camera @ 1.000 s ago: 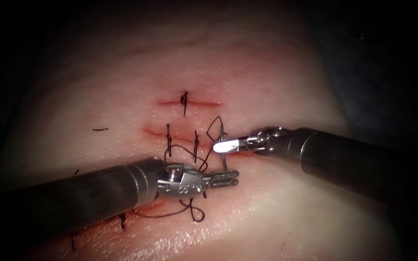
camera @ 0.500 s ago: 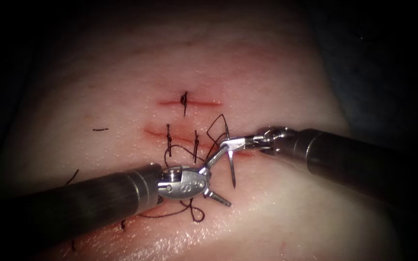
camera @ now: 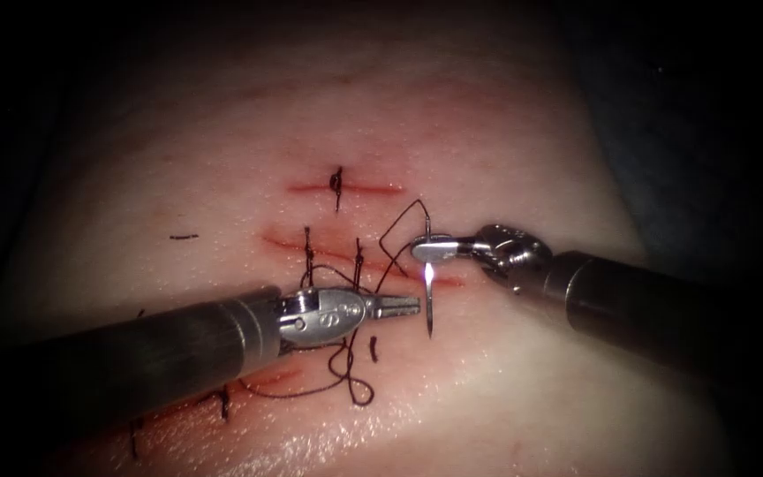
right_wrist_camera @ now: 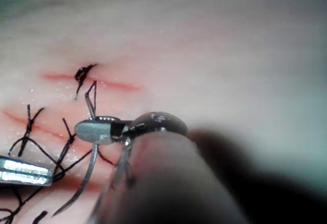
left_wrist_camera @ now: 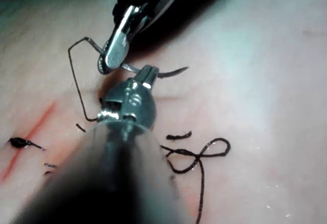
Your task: Wound Closure
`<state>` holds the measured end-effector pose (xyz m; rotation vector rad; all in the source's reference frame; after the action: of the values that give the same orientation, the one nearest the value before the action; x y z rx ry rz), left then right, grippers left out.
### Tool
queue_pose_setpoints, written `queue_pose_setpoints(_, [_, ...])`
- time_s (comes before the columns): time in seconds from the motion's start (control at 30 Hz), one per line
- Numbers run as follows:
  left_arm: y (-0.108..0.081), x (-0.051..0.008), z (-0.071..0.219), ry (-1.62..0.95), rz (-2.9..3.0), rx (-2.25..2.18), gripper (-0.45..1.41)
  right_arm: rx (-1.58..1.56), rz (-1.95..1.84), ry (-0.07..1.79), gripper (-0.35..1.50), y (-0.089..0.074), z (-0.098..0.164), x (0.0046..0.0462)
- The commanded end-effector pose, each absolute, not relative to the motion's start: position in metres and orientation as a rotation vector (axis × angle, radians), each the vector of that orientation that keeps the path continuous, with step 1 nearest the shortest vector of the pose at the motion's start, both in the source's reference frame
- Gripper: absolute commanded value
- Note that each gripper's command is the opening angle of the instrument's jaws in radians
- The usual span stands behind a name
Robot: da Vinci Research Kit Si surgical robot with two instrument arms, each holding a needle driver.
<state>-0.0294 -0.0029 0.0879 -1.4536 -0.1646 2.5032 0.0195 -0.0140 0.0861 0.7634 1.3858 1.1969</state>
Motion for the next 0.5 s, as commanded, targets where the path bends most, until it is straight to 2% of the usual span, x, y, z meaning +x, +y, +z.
queue_pose_setpoints(0.03, [-0.0023,-0.0298,0.0890,-0.198,2.514,-1.437,-0.45,0.742,1.175,1.405,-0.35,-0.0136,0.0865,0.0203])
queue_pose_setpoints(0.3, [-0.0011,-0.0296,0.0942,-0.359,2.662,-1.175,-0.45,0.562,1.014,1.468,-0.35,-0.0138,0.0860,0.0190])
queue_pose_setpoints(0.5, [-0.0005,-0.0300,0.0967,-0.380,2.687,-1.113,-0.45,0.542,0.997,1.481,-0.35,-0.0140,0.0858,0.0190])
